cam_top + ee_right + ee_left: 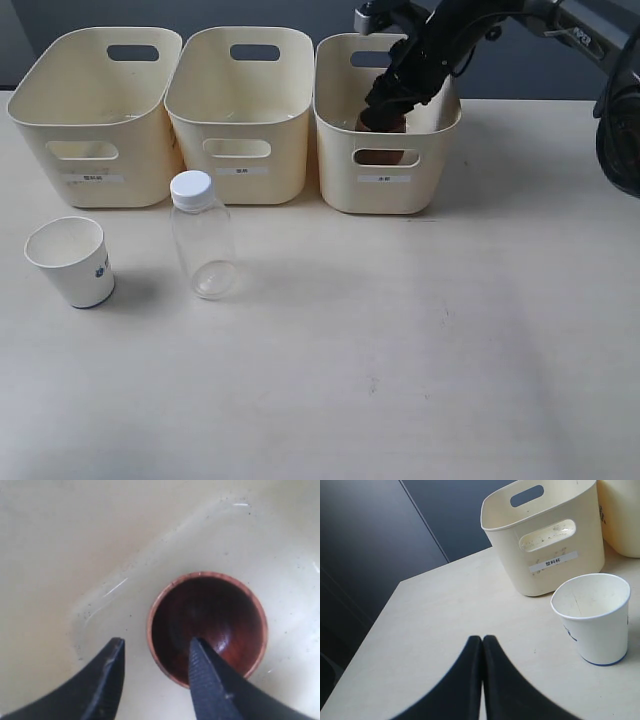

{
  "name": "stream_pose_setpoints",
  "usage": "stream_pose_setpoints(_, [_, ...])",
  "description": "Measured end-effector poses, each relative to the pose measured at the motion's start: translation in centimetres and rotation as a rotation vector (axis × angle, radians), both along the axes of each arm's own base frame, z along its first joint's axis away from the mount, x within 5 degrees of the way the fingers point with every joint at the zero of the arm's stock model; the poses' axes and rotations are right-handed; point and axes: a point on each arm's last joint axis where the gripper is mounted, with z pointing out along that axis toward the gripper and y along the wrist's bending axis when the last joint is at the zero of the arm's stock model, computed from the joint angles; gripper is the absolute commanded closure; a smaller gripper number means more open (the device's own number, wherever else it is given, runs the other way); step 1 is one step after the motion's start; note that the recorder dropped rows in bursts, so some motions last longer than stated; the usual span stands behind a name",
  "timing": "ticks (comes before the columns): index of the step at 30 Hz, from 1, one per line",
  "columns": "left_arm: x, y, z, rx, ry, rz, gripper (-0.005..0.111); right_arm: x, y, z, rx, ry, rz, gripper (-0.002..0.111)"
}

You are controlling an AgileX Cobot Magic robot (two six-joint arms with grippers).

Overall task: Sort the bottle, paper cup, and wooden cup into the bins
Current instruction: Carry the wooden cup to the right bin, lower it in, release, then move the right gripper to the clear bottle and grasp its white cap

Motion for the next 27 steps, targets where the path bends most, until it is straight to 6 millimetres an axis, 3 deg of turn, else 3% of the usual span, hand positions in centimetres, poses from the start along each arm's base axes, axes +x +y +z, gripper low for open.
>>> stream_pose_setpoints(8, [0.0,0.0,0.0,0.0,0.0,0.0,0.107,-1.5,-0.3,7.3,0.079,-0.113,-0.012,0.067])
stream_pose_setpoints(13, [0.0,0.0,0.0,0.0,0.0,0.0,0.107,-3.7,1.5,11.2,0.136,-0.165,0.028,0.066])
stream_pose_setpoints(18, [0.0,0.0,0.0,0.0,0.0,0.0,0.107,-7.5,6.4,13.1,0.168,-0.19,0.148,0.039])
stream_pose_setpoints(22, [0.0,0.0,0.0,0.0,0.0,0.0,0.107,-11.3,11.0,13.1,0.141,-0.203,0.269,0.042])
stream_pose_setpoints(27, [0.0,0.0,0.0,0.0,0.0,0.0,0.107,-15.6,15.3,12.9,0.103,-0.226,0.393,0.042])
